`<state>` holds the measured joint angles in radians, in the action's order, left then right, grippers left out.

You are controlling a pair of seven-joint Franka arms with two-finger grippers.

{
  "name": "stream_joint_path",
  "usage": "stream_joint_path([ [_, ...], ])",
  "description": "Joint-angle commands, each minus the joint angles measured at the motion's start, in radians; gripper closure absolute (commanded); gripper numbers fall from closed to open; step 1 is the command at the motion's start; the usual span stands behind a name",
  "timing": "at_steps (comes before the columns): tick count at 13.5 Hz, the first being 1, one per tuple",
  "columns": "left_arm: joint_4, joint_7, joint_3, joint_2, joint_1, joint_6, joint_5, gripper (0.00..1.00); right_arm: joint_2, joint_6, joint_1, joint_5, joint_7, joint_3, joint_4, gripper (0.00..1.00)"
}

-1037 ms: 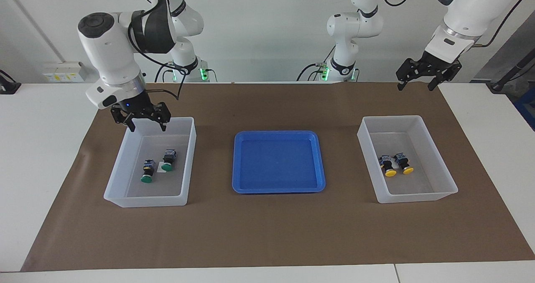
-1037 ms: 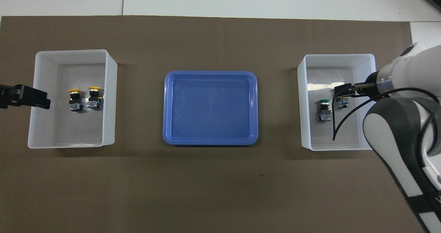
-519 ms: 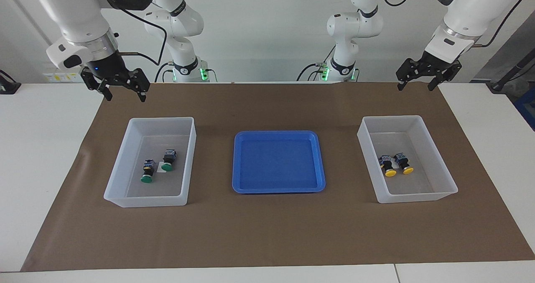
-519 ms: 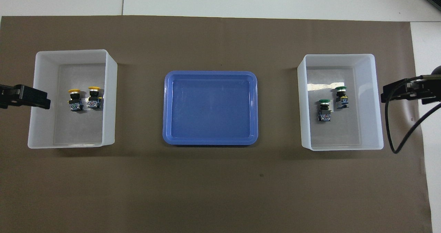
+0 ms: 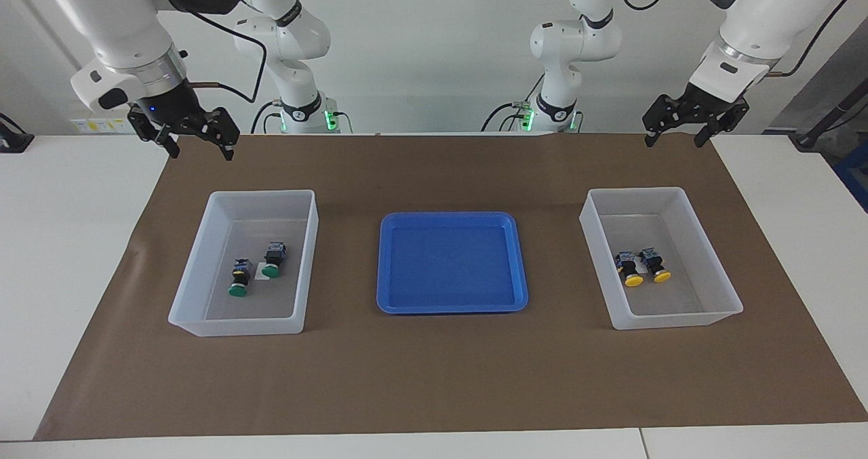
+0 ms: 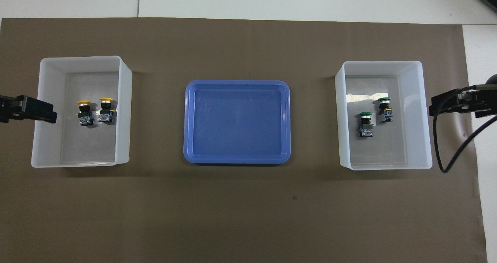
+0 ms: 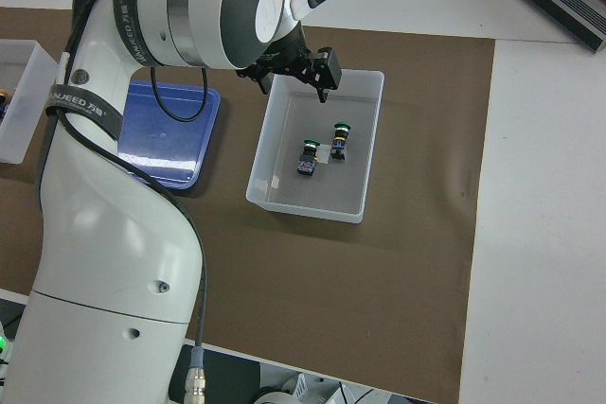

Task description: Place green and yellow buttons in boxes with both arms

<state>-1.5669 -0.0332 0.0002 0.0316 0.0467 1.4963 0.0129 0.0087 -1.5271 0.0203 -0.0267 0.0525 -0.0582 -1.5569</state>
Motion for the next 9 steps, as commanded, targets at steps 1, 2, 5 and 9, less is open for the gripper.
stream_joint_path([
  [1,-0.025,0.007,-0.002,0.017,-0.001,0.016,-0.017,0.0,-0.003,0.016,0.007,0.014,0.001,-0.011,0.003,0.0],
  [2,-0.025,0.007,-0.002,0.017,-0.001,0.016,-0.017,0.0,-0.006,0.018,0.009,0.014,0.001,-0.009,0.003,0.0],
  [5,-0.027,0.006,-0.002,0.017,-0.001,0.018,-0.017,0.0,-0.013,0.027,0.01,0.016,0.006,-0.008,0.003,0.0],
  [9,-0.027,0.006,-0.002,0.017,-0.001,0.018,-0.017,0.0,-0.019,0.025,0.016,0.017,0.003,-0.005,0.001,0.0],
])
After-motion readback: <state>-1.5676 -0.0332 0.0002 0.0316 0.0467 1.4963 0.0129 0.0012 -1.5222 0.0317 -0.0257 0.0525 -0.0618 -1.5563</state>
